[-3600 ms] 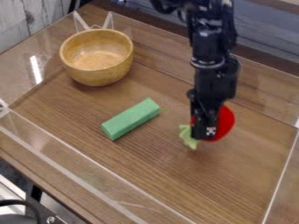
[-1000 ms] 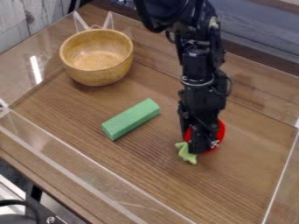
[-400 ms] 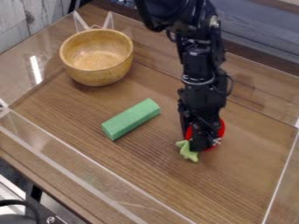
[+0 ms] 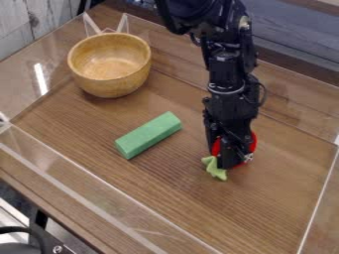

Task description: Move the red object to the right side of the table

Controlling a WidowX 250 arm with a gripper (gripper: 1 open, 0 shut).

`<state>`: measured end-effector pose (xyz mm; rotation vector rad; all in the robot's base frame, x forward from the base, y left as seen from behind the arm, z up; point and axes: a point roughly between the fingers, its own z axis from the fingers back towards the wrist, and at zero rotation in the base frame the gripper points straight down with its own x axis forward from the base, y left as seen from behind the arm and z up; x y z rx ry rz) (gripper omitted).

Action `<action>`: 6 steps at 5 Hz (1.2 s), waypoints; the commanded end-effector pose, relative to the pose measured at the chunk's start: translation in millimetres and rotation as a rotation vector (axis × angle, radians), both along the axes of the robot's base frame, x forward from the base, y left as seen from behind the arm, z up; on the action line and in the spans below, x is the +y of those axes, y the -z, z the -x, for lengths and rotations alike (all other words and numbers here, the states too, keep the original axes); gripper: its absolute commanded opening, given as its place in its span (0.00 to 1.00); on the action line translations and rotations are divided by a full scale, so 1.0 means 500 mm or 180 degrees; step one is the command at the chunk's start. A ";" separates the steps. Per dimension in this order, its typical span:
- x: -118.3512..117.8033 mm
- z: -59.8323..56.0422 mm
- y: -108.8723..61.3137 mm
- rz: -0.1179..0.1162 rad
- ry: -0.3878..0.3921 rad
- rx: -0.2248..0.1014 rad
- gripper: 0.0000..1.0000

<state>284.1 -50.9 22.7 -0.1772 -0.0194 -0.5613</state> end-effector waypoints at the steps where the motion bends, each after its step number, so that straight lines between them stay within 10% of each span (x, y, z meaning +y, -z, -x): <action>1: 0.006 -0.025 -0.017 -0.0003 -0.0057 -0.0153 0.00; 6: 0.010 -0.036 -0.007 -0.0028 -0.0190 -0.0051 0.00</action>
